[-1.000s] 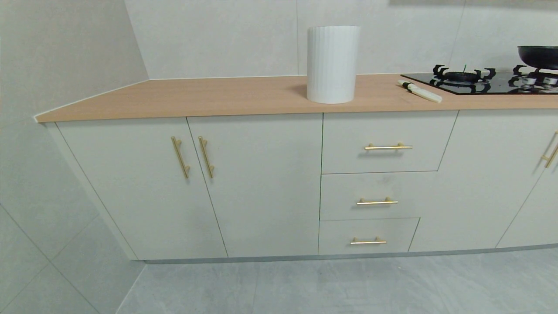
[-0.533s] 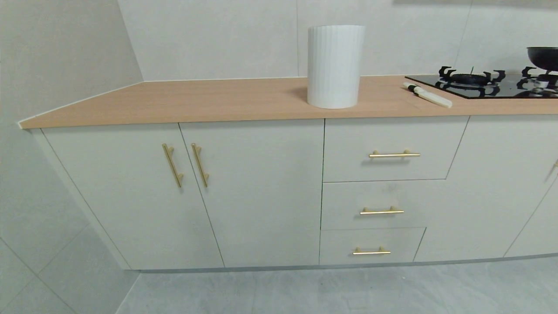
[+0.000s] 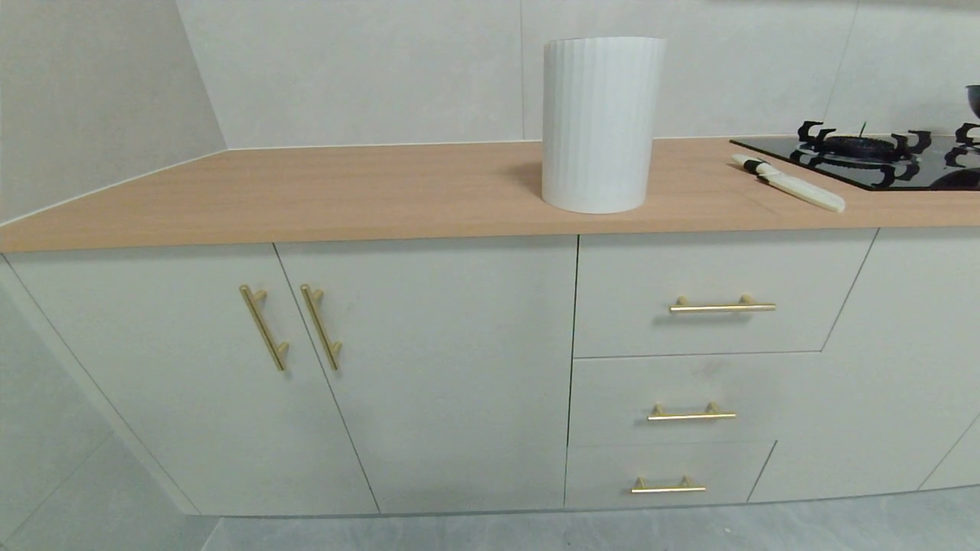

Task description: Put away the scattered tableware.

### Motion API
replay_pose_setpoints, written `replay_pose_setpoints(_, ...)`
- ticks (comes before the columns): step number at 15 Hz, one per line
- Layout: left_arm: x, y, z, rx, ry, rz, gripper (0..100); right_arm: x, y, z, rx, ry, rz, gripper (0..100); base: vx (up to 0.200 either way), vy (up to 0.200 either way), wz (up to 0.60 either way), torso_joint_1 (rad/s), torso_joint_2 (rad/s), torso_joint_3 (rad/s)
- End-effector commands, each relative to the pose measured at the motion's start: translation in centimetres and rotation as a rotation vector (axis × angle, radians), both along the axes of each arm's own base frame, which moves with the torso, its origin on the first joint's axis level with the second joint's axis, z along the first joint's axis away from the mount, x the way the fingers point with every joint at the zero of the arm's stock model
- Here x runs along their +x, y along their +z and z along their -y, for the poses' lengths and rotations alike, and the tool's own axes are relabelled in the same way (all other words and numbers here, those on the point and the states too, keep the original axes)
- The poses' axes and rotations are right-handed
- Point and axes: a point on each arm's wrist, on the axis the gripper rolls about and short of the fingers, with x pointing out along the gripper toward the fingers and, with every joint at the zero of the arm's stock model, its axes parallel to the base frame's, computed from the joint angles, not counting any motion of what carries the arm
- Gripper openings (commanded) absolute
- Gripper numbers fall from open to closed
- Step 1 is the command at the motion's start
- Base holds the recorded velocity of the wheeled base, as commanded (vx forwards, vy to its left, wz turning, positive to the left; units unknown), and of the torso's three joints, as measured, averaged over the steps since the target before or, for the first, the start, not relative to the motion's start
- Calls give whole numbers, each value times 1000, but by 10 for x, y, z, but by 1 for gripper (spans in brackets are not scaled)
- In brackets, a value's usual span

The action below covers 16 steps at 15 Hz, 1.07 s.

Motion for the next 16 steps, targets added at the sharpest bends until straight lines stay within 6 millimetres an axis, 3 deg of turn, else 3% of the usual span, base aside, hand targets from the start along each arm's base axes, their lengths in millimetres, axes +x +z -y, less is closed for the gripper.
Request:
replay_pose_setpoints(1, 0, 0, 0, 0, 1, -1, 100, 0, 0, 0, 0, 0, -2, 100, 200, 0, 0, 2, 7, -2)
replay_pose_setpoints(10, 0, 0, 0, -2, 1, -2, 100, 0, 0, 0, -1, 0, -2, 100, 200, 0, 0, 4, 1, 3)
replay_pose_setpoints(16, 0, 0, 0, -3, 1, -2, 100, 0, 0, 0, -3, 2, -2, 100, 0, 0, 0, 0, 0, 0)
